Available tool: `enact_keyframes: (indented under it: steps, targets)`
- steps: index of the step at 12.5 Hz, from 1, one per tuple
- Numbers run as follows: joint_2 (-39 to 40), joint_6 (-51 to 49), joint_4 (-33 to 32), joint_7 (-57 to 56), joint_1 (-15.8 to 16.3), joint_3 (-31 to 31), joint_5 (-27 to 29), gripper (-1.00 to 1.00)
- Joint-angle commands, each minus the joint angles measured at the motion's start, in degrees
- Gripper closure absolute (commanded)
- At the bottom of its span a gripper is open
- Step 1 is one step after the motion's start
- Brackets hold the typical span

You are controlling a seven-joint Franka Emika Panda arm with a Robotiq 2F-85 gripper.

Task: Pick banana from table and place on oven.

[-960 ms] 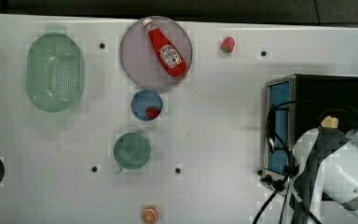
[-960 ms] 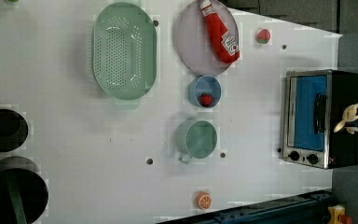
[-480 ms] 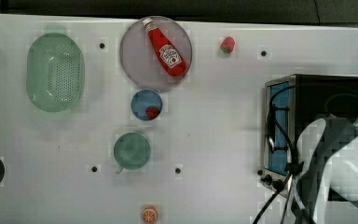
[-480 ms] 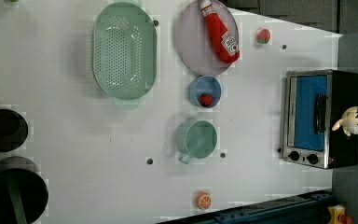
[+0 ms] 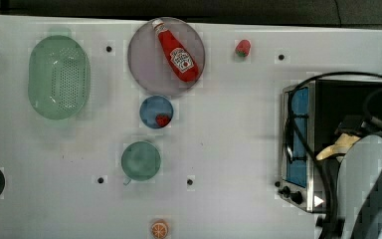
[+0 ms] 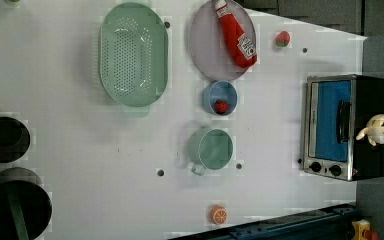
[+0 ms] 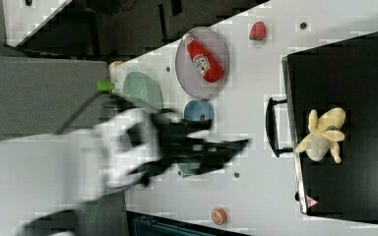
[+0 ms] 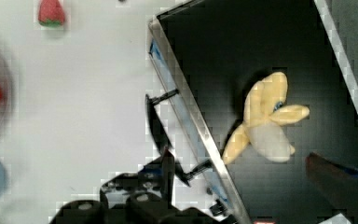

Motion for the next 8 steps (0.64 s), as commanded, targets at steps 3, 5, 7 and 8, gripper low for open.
enact_keyframes:
  steps: [3,5,7,8]
  targets:
    - [-5.46,-8.58,0.24,31.52,1.5,13.21,-0.32,-1.0]
    - [-6.39,-11.56,0.22,41.41,1.53,18.81,-0.32,-1.0]
    - [-7.28,-11.63,0.21,48.66,1.52,22.65,-0.32,-1.0]
    - [-7.73,-12.24,0.17,51.58,1.52,23.67,-0.32,-1.0]
